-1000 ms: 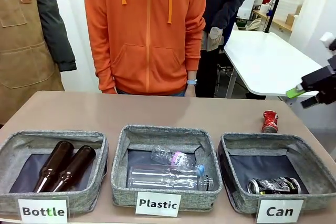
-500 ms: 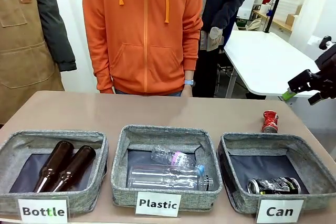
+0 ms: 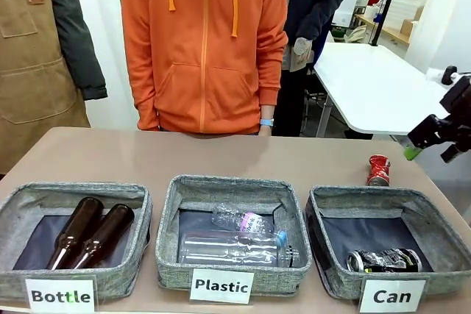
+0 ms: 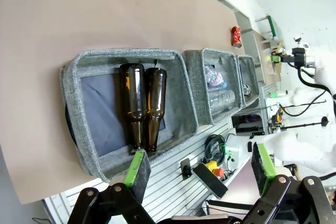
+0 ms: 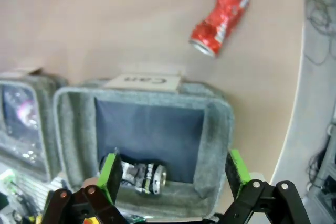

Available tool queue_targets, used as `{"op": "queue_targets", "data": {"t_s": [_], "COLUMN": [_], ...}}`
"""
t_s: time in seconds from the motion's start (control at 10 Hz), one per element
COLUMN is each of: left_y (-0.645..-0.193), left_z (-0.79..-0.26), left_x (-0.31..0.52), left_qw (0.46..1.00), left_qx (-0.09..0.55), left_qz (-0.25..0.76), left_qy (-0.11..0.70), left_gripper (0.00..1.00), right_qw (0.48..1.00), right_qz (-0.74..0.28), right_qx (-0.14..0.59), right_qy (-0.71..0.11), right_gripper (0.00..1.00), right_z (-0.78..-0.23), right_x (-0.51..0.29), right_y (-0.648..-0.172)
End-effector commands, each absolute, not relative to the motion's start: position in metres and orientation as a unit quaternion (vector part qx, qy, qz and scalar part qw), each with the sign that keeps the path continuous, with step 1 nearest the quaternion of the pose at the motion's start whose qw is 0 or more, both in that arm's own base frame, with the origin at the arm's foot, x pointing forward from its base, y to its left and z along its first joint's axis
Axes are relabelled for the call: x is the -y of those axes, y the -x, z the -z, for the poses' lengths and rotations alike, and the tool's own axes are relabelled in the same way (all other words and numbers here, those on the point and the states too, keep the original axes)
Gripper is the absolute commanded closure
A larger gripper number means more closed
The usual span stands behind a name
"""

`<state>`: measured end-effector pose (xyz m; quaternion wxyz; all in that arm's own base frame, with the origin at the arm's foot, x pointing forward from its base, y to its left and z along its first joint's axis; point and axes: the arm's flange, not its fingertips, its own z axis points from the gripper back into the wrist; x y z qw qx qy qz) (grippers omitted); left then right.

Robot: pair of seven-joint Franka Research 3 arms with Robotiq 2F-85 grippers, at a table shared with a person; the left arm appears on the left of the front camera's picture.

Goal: Sort the can waste into the basket.
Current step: Pick up the can waste from the table and place it in the right Fabric basket.

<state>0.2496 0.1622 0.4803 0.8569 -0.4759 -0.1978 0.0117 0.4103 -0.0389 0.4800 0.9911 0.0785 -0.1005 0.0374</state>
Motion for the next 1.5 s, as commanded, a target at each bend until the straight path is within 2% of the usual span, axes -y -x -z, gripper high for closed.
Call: {"op": "queue_targets", "data": {"t_s": [0.0,0.2,0.6,0.9,1.1,1.4], "left_y": [-0.250,-0.250,-0.250,-0.250,-0.250,-0.250], "left_z": [-0.483,-0.483,-0.483,-0.483,-0.483,-0.483], "left_x": [-0.163,-0.163,-0.163,-0.163,-0.163,-0.163], "left_qw": [0.853,0.853,0.853,0.853,0.853,0.853], "left_qx": [0.202,0.202,0.202,0.202,0.202,0.202], "left_qz": [-0.006,-0.006,-0.006,-0.006,-0.006,-0.006], "left_qy": [0.481,0.481,0.481,0.481,0.481,0.481], "left_gripper": [0.00,0.00,0.00,0.00,0.00,0.00], "right_qw": [0.996,0.990,0.984,0.983,0.977,0.974], "right_qz": [0.024,0.105,0.158,0.175,0.214,0.227], "right_qx": [0.058,0.074,0.044,0.023,0.013,0.003], "right_qy": [-0.058,-0.058,-0.075,-0.048,-0.018,-0.024], "right_gripper": [0.00,0.00,0.00,0.00,0.00,0.00], "right_z": [-0.479,-0.463,-0.396,-0.362,-0.345,-0.322], "right_x": [0.046,0.055,0.058,0.061,0.064,0.066], "right_y": [-0.454,-0.498,-0.576,-0.606,-0.613,-0.615]}}
